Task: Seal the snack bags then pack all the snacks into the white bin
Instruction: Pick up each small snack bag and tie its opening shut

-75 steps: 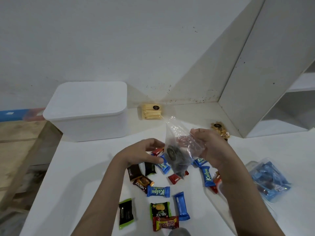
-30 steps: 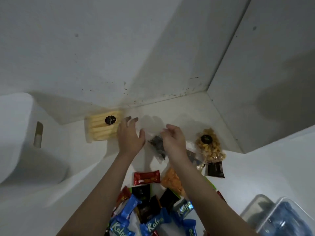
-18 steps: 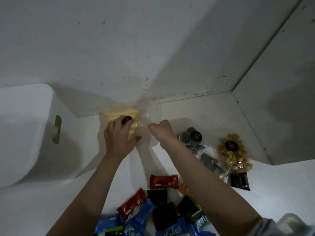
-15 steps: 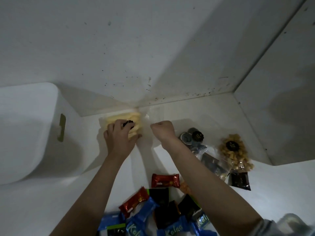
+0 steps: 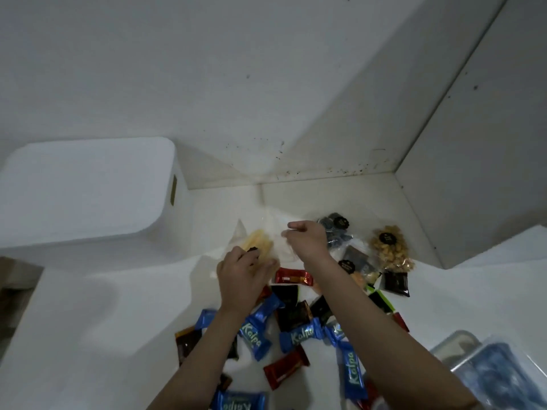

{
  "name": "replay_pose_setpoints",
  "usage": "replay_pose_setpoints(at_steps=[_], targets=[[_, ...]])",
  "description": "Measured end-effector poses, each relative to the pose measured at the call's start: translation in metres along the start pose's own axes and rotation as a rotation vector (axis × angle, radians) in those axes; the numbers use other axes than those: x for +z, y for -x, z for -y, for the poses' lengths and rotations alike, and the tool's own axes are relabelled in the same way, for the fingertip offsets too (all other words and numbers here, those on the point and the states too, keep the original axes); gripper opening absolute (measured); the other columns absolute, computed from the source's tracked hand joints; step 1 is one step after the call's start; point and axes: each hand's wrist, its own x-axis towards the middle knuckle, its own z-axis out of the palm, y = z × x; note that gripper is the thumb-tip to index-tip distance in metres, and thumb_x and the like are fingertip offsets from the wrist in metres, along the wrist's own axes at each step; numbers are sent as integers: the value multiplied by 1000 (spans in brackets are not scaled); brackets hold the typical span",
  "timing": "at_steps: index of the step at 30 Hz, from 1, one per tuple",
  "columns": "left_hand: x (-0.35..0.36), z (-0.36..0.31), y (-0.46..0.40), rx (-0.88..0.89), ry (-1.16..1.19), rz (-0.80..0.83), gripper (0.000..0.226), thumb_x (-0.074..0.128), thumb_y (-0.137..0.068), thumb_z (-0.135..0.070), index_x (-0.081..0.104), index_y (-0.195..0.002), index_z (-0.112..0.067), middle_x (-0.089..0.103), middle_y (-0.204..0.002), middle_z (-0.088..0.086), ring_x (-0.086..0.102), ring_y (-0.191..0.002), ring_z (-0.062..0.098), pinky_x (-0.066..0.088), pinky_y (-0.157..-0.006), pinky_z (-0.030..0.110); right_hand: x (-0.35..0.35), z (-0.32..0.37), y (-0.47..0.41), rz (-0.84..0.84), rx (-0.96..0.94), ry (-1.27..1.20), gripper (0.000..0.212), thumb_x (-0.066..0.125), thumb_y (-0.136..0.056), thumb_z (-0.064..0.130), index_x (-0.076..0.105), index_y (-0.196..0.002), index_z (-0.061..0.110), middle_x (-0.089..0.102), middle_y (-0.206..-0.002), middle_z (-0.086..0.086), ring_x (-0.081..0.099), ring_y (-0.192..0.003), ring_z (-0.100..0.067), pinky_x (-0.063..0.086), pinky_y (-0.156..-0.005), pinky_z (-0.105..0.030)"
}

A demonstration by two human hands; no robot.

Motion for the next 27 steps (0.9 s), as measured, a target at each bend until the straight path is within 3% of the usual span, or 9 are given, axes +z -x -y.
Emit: replay_pose_setpoints(at_steps=[3, 7, 10, 13, 16, 20, 24, 27], targets=[[-28, -26, 14, -50, 177, -18, 48, 67, -70, -57, 74, -92, -16, 56, -79, -5, 58, -75, 11, 51, -69, 32, -13, 14, 37, 16, -78, -75, 15, 66, -84, 4, 61, -96, 11, 66, -90, -7, 64, -70, -13, 51, -62, -23], [-68, -46, 25, -63, 345, -22, 45, 71, -68, -57, 59, -106, -36, 54, -102, -9, 53, -98, 4, 42, -85, 13, -31, 29, 91, 96, -215, -113, 16, 64, -86, 1, 64, -91, 16, 70, -88, -8, 68, -74, -18, 57, -65, -29], [-99, -62, 22, -107, 443, -50, 54, 65, -77, -52, 53, -123, -27, 55, -119, -11, 52, -111, 2, 37, -84, 9, -46, 38, 131, 158, -323, -96, 16, 61, -87, -2, 66, -91, 13, 71, -81, -7, 68, -70, -18, 57, -66, -27], [-129, -78, 21, -47, 499, 16, 45, 60, -88, -37, 51, -130, -25, 54, -128, -18, 46, -120, -7, 33, -88, -1, -59, 42, 165, 210, -403, -64, 16, 62, -86, -3, 68, -93, 10, 71, -79, -8, 69, -68, -16, 58, -67, -25], [-149, -92, 25, 59, 527, 174, 33, 60, -91, -22, 57, -124, -25, 60, -122, -17, 51, -116, -9, 36, -95, 6, -70, 43, 194, 252, -459, -17, 15, 65, -84, -4, 68, -94, 6, 72, -81, -11, 70, -70, -19, 59, -69, -25], [-164, -105, 43, -42, 832, 253, 24, 66, -84, -3, 68, -101, -19, 71, -100, 4, 65, -95, 18, 51, -89, 29, -81, 38, 223, 217, -478, 58, 17, 68, -81, -3, 68, -98, 1, 73, -84, -15, 73, -71, -22, 59, -70, -28], [-185, -111, 63, -45, 919, 297, 12, 68, -80, -4, 70, -84, -15, 70, -78, -1, 66, -76, 15, 52, -69, 21, -81, 32, 247, 171, -536, 133, 19, 75, -77, 5, 71, -95, 8, 73, -88, -14, 72, -76, -23, 59, -76, -34], [-199, -116, 74, -29, 919, 317, 4, 71, -74, -17, 69, -72, -19, 67, -66, -4, 64, -70, 14, 51, -66, 22, -73, 32, 261, 155, -590, 216, 17, 80, -72, 15, 73, -86, 11, 74, -80, -10, 71, -76, -23, 59, -77, -34]])
